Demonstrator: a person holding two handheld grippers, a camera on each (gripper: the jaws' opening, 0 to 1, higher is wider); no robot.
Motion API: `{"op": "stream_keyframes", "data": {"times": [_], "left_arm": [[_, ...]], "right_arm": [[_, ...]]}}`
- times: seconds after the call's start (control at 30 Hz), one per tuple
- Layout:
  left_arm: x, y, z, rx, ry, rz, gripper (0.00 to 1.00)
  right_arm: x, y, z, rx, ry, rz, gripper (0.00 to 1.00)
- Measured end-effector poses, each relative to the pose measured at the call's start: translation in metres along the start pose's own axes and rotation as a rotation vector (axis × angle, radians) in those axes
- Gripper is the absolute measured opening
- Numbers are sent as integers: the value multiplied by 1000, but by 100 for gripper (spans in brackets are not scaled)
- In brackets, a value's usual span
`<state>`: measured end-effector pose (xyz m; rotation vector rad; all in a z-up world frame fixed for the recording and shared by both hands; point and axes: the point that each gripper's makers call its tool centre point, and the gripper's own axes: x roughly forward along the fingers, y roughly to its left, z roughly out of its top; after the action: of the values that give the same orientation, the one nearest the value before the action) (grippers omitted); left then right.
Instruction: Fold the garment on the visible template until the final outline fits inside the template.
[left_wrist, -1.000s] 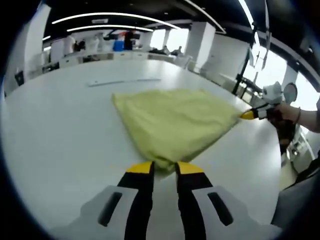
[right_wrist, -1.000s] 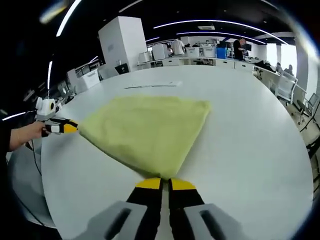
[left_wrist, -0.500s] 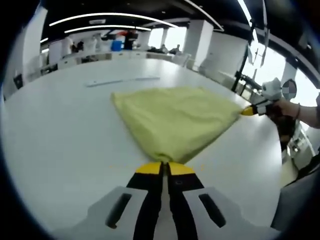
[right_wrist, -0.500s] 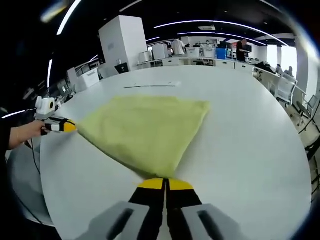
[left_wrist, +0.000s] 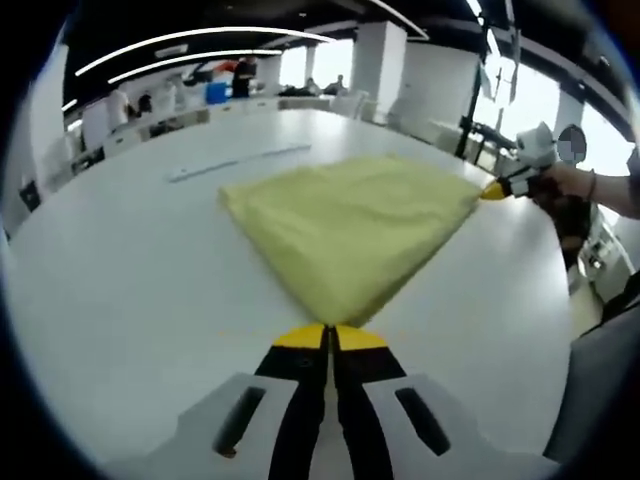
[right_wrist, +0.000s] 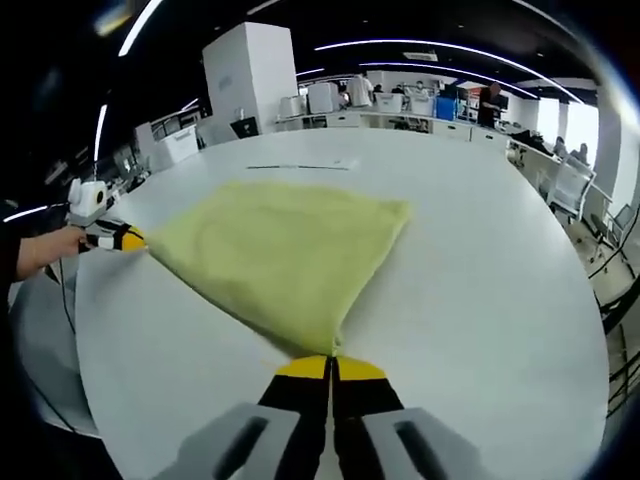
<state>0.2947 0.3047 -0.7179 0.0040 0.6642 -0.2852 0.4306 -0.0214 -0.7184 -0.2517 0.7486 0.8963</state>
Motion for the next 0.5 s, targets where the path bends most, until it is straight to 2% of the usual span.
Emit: {"op": "stream_keyframes", "data": {"times": [0.2,0.5], "left_arm": [[-3,-2,-4,28,19,1,0],[-13,-3,-12,15,25,4,0]], "right_arm": [[-1,2,-2,-17,15,8,0],[-6,12,-9,-39,38,18,0]]}}
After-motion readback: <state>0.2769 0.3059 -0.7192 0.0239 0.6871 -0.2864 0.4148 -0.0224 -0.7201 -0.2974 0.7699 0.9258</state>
